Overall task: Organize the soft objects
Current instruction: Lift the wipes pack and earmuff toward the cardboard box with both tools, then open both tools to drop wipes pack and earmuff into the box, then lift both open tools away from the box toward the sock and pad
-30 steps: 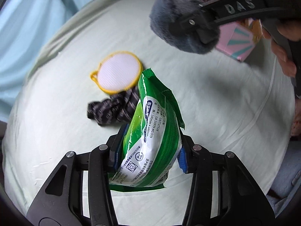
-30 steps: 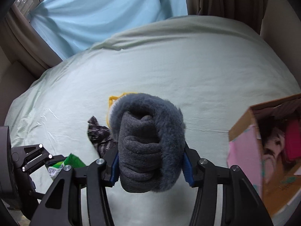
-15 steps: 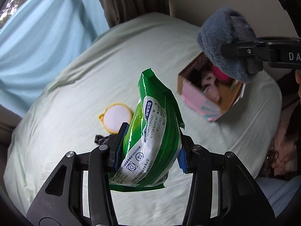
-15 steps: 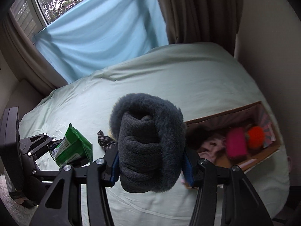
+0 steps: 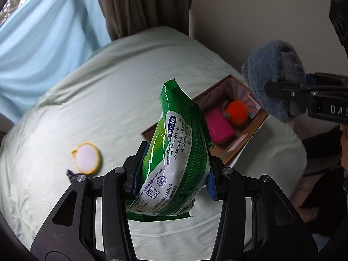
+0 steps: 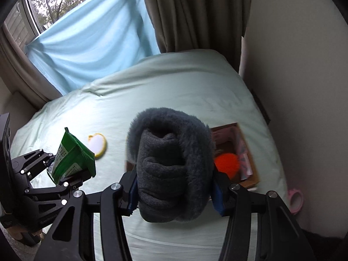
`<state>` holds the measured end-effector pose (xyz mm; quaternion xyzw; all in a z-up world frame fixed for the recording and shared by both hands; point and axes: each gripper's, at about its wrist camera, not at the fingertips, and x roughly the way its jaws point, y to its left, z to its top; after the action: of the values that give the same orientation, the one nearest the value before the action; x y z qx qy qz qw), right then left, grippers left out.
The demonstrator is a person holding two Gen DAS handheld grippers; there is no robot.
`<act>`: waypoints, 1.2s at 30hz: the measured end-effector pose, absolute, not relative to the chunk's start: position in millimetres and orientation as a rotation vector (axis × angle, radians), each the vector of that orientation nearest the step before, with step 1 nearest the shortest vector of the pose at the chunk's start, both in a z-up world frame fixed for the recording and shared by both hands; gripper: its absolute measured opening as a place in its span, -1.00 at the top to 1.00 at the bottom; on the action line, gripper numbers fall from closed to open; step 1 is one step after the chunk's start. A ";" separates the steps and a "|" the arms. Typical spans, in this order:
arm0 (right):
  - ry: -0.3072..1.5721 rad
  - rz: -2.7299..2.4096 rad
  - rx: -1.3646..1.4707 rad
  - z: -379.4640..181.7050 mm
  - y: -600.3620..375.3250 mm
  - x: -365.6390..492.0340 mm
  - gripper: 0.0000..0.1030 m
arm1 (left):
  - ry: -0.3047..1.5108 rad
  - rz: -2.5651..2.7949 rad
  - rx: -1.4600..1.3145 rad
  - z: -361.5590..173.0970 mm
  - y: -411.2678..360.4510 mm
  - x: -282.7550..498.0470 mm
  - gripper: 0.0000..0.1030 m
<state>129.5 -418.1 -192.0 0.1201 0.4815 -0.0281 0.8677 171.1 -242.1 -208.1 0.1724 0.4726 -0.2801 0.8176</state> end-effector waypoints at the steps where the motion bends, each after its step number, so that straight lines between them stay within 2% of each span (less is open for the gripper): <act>1: 1.019 -0.060 0.245 -196.2 -427.7 131.6 0.04 | 1.020 -0.590 0.356 -213.1 -250.8 173.2 0.18; 12: 1.161 -0.054 0.265 -262.6 -484.3 172.9 0.04 | 1.201 -0.535 0.298 -284.8 -317.1 209.3 0.19; 19: 1.271 -0.043 0.338 -309.8 -492.0 198.3 0.01 | 1.359 -0.473 0.271 -339.7 -325.8 231.4 0.18; 26: 1.328 -0.030 0.388 -335.4 -490.7 213.0 -0.06 | 1.428 -0.464 0.275 -355.8 -333.5 237.5 0.18; 27: 1.326 -0.028 0.398 -337.0 -491.6 214.7 -0.18 | 1.424 -0.461 0.290 -354.9 -334.9 237.7 0.09; 29: 1.310 -0.014 0.422 -337.5 -493.2 219.3 -0.50 | 1.428 -0.446 0.326 -354.8 -337.1 238.0 -0.54; 30: 1.294 -0.012 0.429 -336.3 -493.4 220.4 -0.79 | 1.423 -0.430 0.340 -354.6 -338.6 240.1 -1.00; 31: 1.275 -0.012 0.427 -333.8 -493.6 221.0 -0.98 | 1.403 -0.423 0.346 -352.1 -336.0 238.5 -0.99; 36: 1.252 -0.013 0.395 -327.0 -491.7 218.3 -1.00 | 1.401 -0.428 0.318 -344.6 -322.4 236.2 -0.99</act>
<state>218.3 -491.7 -327.0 0.1838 0.5821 -0.0060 0.7921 236.2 -322.4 -344.6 0.1447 0.6365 -0.1947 0.7321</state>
